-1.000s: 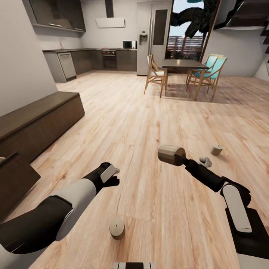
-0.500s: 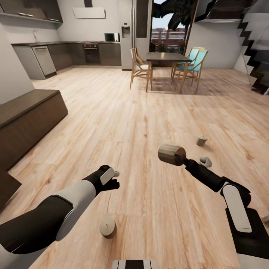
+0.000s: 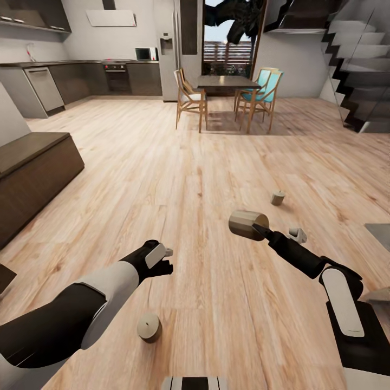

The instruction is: Place each of the two pumpkins and all three candles from the living room inside a cabinet in the living room (use any cabinet), then make sure every cabinet is closed, and position the cauldron so it is next to a table in the living room.

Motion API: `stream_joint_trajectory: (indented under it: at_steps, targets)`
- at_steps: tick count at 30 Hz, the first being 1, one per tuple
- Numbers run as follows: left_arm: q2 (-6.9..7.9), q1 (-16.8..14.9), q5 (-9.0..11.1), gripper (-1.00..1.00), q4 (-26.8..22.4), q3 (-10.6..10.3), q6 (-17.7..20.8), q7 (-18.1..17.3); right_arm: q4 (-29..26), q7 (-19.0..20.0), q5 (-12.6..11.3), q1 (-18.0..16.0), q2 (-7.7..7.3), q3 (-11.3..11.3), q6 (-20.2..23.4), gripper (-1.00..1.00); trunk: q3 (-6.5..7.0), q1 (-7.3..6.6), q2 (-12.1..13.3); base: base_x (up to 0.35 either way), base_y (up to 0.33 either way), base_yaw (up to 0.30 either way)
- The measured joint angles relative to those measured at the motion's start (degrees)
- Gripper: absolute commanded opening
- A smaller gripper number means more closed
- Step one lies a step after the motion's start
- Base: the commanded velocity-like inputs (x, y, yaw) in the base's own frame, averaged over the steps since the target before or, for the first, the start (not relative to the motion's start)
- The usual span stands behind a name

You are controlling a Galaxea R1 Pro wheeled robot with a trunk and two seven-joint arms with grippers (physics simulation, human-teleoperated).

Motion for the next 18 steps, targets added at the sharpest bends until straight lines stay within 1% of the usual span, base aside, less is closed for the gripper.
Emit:
stream_joint_trajectory:
  at_steps: [3, 4, 5, 7, 9, 17, 18]
  targets:
    - [0.00, 0.00, -0.05, 1.00, 0.00, 0.00, -0.03, 0.00, 0.18, 0.00, -0.08, 0.00, 0.05, 0.01, -0.08, -1.00, 0.00, -0.02, 0.00, -0.056, 0.000, -0.001]
    - [0.00, 0.00, -0.08, 1.00, 0.00, -0.05, -0.58, 0.01, 0.54, 0.01, -0.11, 0.00, 0.11, 0.04, -0.13, -1.00, 0.00, -0.02, 0.00, -0.009, 0.000, 0.000]
    - [0.00, 0.00, -0.07, 1.00, 0.05, -0.07, -2.21, 0.03, 0.89, 0.00, -0.09, 0.00, 0.13, 0.05, -0.16, -1.00, 0.00, -0.02, 0.00, -0.008, 0.000, 0.000]
    - [0.00, -0.01, -0.03, 1.00, 0.07, -0.08, -3.61, 0.04, 1.04, 0.06, -0.34, 0.00, 0.16, 0.04, -0.16, -1.00, 0.00, -0.02, 0.00, -0.003, 0.000, 0.000]
    - [0.00, -0.01, -0.01, 1.00, 0.08, -0.08, -4.16, 0.05, 1.08, 0.08, -0.34, 0.00, 0.17, 0.05, -0.16, -1.00, 0.00, -0.02, 0.00, -0.002, 0.000, 0.000]
    - [0.00, -0.03, -0.11, 1.00, 0.02, -0.08, -4.78, 0.06, 0.96, 0.18, -0.69, 0.00, 0.26, 0.06, -0.01, -1.00, 0.00, -0.02, 0.00, 0.000, 0.000, 0.000]
    - [0.00, -0.02, -0.13, 1.00, 0.02, -0.07, -4.78, 0.09, 0.96, 0.16, -0.66, 0.00, 0.26, 0.07, 0.02, -1.00, -0.21, 0.01, -0.01, 0.000, 0.000, 0.000]
